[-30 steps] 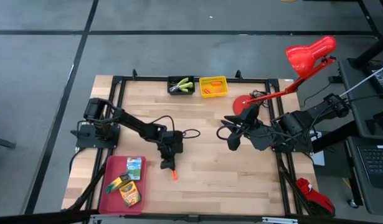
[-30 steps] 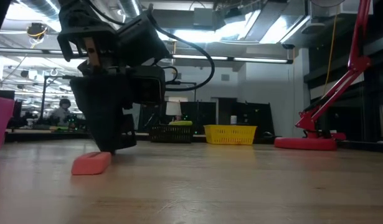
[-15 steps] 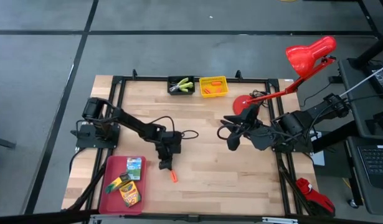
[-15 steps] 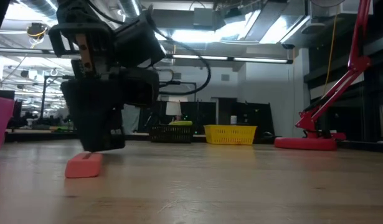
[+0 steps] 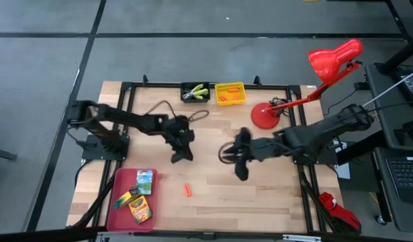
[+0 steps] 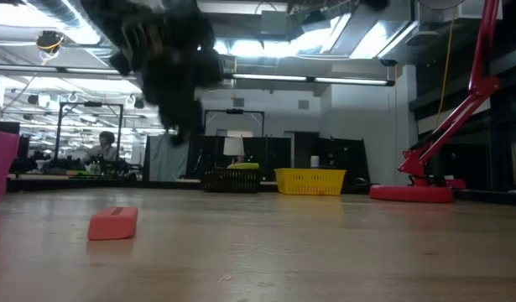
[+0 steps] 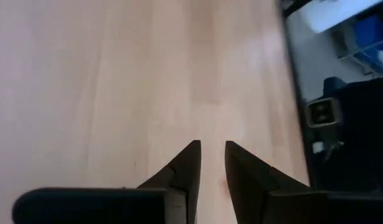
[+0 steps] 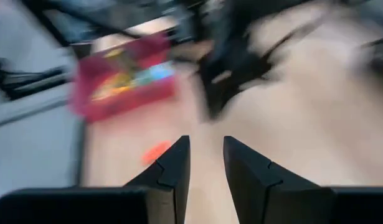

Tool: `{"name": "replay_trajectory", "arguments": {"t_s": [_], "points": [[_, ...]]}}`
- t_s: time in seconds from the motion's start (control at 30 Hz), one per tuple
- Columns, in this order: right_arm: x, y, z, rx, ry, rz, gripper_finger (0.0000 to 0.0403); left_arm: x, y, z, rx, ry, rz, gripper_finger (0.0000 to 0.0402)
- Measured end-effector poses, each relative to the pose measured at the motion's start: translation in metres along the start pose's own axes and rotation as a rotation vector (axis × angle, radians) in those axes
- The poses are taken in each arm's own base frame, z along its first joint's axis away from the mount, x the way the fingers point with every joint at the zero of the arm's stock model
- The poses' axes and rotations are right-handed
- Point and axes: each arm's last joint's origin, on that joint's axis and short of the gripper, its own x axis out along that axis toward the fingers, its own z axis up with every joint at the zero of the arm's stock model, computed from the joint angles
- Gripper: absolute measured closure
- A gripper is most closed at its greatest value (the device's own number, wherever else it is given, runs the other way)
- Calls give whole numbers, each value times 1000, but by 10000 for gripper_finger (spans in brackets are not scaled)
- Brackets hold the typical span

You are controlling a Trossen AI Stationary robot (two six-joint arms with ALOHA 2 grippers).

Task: Pick & Place School Supplies
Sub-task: Put the orange eraser into the yellow bin

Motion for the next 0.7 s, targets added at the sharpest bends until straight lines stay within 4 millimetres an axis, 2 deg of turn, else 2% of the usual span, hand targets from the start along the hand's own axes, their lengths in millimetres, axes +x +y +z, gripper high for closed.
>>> {"name": "replay_trajectory", "arguments": {"t_s": [0.1,0.2,0.33,0.5,0.6,0.7], "points": [[31,-8,-9,80,-21,188,305,-26,-15,4,91,-55,-7,334],[52,-14,-13,154,-64,359,305,-49,-31,-3,99,-52,17,335],[86,-13,-27,208,37,501,304,-72,-56,-15,108,-63,54,334],[127,-9,-55,237,204,545,304,-82,-79,-40,128,3,202,336],[147,-3,-55,240,211,545,304,-81,-87,-52,104,47,255,336],[167,4,-54,227,220,546,304,-77,-96,-56,107,30,266,336]]}}
